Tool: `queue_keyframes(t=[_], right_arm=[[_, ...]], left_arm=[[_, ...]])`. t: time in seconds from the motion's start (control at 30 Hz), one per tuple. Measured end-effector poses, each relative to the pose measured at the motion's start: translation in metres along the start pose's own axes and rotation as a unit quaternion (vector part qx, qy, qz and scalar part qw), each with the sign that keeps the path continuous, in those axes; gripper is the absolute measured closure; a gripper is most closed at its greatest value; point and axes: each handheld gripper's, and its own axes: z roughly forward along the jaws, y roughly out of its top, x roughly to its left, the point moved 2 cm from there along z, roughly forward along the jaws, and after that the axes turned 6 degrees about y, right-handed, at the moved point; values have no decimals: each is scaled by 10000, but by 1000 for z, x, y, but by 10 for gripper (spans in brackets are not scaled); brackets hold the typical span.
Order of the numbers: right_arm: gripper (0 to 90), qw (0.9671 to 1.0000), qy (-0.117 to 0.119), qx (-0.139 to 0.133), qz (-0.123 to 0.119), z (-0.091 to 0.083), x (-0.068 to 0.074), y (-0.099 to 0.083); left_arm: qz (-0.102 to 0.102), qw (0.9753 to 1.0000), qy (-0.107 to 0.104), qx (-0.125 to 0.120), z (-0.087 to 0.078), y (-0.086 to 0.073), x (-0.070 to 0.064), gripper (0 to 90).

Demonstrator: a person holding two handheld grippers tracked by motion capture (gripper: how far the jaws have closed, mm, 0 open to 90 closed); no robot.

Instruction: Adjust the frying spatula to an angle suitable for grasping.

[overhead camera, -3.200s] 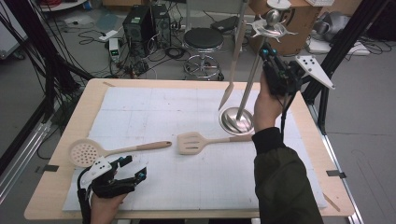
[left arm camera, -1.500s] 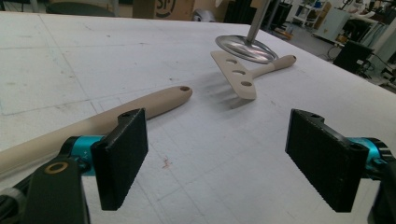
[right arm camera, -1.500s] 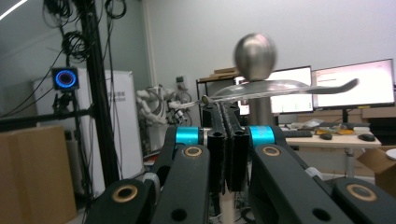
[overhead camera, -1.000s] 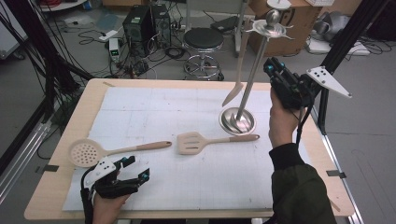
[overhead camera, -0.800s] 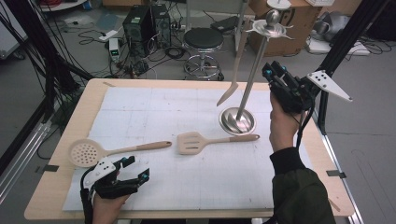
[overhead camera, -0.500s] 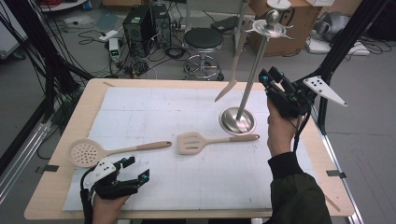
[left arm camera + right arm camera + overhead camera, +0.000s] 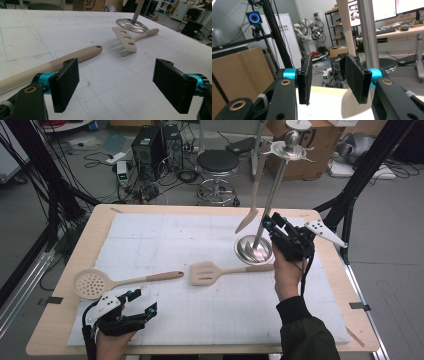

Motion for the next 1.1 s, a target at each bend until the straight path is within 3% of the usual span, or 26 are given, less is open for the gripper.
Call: queue_keyframes(t=[0.27,0.43,0.57,0.77,0.9,1.1], right_arm=[[555,9996,129,251,-46,4,10,-10],[594,9986,179,504,18,9,14,-22],[674,9967,228,747,225,15,13,-32],[821,9940,274,1017,286,23,14,-44],[886,9905,408,1220,488,27,14,-56],[893,9839,426,1616,641,36,14,-75]], left_arm=[[12,10000,-27,-5,1,0,-1,218],[22,10000,-35,-5,2,0,-2,217],[23,10000,-33,-5,2,1,-2,218],[22,10000,-34,-11,2,1,-2,218],[26,10000,-28,-3,2,0,-2,218],[31,10000,-43,4,3,0,-2,218]])
